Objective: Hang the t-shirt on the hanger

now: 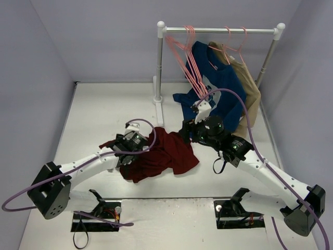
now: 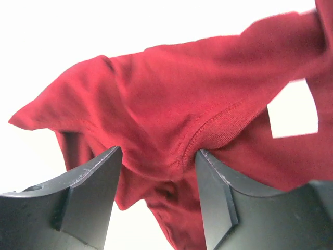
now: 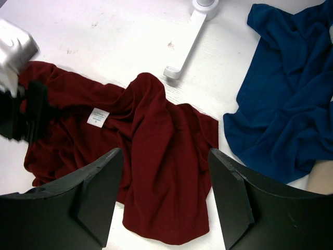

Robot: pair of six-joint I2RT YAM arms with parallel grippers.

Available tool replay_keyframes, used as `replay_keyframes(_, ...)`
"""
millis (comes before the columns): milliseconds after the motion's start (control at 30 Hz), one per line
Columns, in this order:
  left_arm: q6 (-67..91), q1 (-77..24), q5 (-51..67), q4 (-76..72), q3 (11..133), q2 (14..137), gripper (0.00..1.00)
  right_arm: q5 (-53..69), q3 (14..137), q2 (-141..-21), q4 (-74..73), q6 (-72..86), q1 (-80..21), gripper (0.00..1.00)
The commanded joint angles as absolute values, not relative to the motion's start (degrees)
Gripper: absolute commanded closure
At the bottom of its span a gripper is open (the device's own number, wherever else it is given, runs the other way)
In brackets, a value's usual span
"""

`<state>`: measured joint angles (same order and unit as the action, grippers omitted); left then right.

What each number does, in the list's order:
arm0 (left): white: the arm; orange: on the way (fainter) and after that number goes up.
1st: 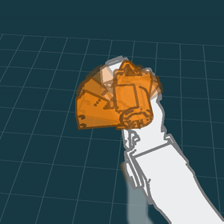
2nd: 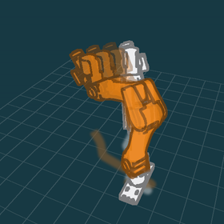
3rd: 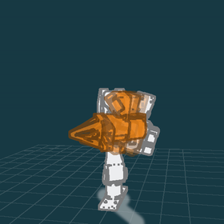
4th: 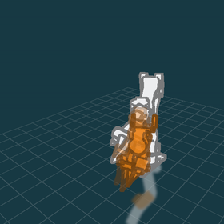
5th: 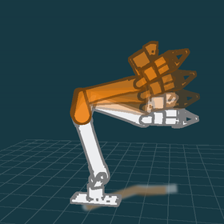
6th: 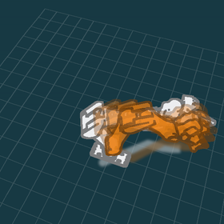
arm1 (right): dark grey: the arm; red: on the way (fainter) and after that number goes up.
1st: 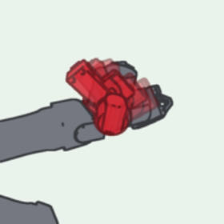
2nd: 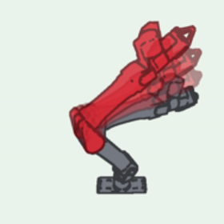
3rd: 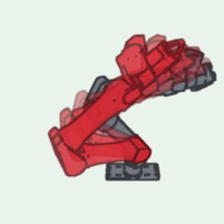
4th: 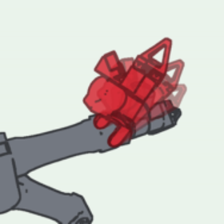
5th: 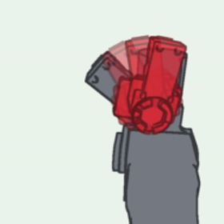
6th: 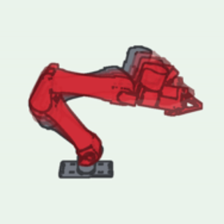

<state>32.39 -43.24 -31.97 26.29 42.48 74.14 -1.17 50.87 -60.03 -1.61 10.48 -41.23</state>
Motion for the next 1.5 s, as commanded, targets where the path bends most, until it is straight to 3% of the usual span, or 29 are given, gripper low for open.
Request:
replay_keyframes(0, 29.6, -35.8, -32.9, 23.2, 47.1, 72.5, 0.47, -2.4, 51.2, -58.7, 0.9, 10.7, -40.9, 0.37)
replay_keyframes(300, 25.3, -31.1, -27.9, 23.1, 53.2, 74.6, 0.47, -2.1, 51.1, -58.4, 0.5, 10.5, -40.9, 0.37)
replay_keyframes(633, 34.6, -31.8, -15.4, 29.5, 54.5, 72.7, 0.41, -1.9, 50.3, -57.5, 0.3, 10.6, -40.9, 0.37)
replay_keyframes(1133, 39.4, -35.7, -23.2, 35.0, 54.8, 79.6, 0.38, -1.5, 49.4, -57.3, 0.4, 10.8, -40.9, 0.36)
replay_keyframes(1467, 40.9, -35.0, -24.7, 37.0, 56.9, 83.0, 0.43, -1.9, 48.5, -55.1, 0.2, 10.9, -40.9, 0.35)
